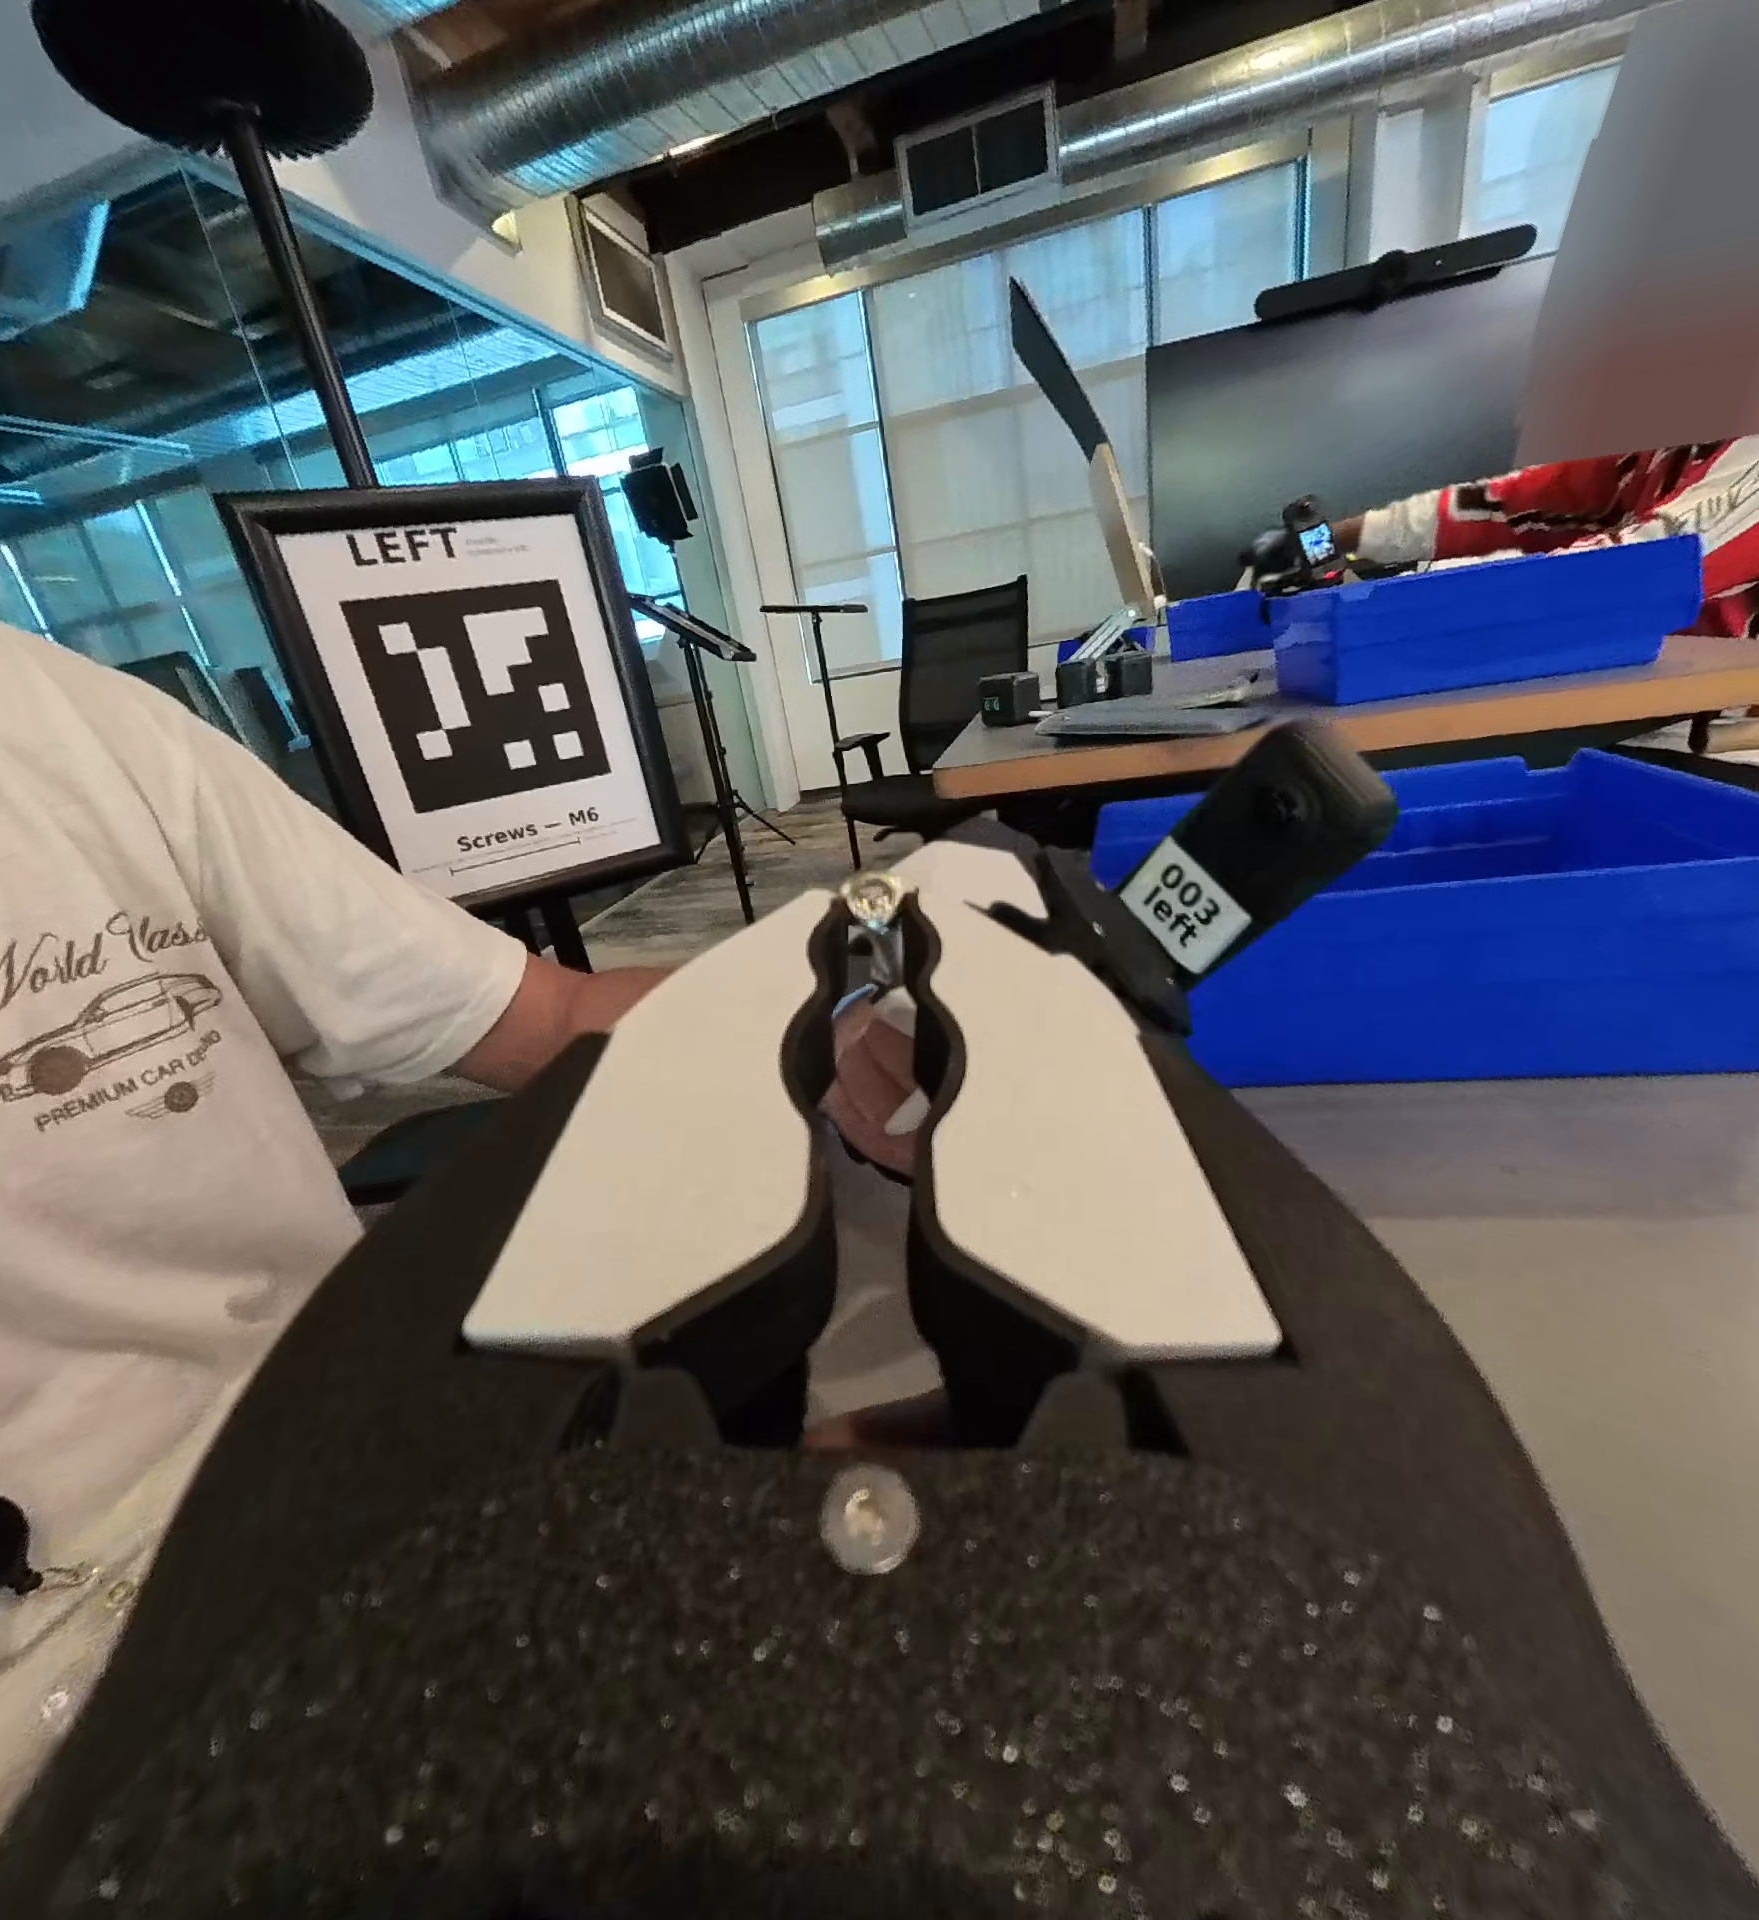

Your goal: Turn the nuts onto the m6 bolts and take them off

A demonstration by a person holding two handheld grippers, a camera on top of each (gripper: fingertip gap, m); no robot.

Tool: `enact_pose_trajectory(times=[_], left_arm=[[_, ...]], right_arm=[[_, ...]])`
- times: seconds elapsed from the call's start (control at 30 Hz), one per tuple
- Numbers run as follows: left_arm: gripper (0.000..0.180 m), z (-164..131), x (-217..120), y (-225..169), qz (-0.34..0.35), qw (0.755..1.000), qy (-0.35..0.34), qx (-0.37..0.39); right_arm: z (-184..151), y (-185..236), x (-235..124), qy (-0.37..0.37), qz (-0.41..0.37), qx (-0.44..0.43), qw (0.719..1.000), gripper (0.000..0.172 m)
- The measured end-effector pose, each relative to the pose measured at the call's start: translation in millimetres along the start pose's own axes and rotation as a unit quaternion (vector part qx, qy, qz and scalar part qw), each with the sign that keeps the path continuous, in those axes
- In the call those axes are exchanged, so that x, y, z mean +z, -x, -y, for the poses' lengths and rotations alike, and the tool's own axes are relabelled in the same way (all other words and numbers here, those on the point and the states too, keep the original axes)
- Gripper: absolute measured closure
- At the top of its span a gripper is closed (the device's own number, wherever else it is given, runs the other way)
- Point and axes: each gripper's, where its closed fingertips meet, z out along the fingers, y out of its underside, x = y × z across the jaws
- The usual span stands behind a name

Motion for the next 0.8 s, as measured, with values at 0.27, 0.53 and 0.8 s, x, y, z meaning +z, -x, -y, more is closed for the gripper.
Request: enact_pose_trajectory(times=[0.27, 0.53, 0.8], left_arm=[[0.132, -3, -10, 34, 0.227, 0.952, 0.062, 0.196], [0.147, 20, -30, 52, 0.475, 0.714, 0.135, 0.496], [0.170, 18, -21, 40, 0.465, 0.693, 0.147, 0.530]], right_arm=[[-3, -20, -5, 0.007, -0.046, 0.031, 0.998, 0.162], [-4, -32, -10, 0.003, -0.064, 0.065, 0.996, 0.162], [-7, -32, -8, 0.010, -0.061, 0.072, 0.995, 0.162]])
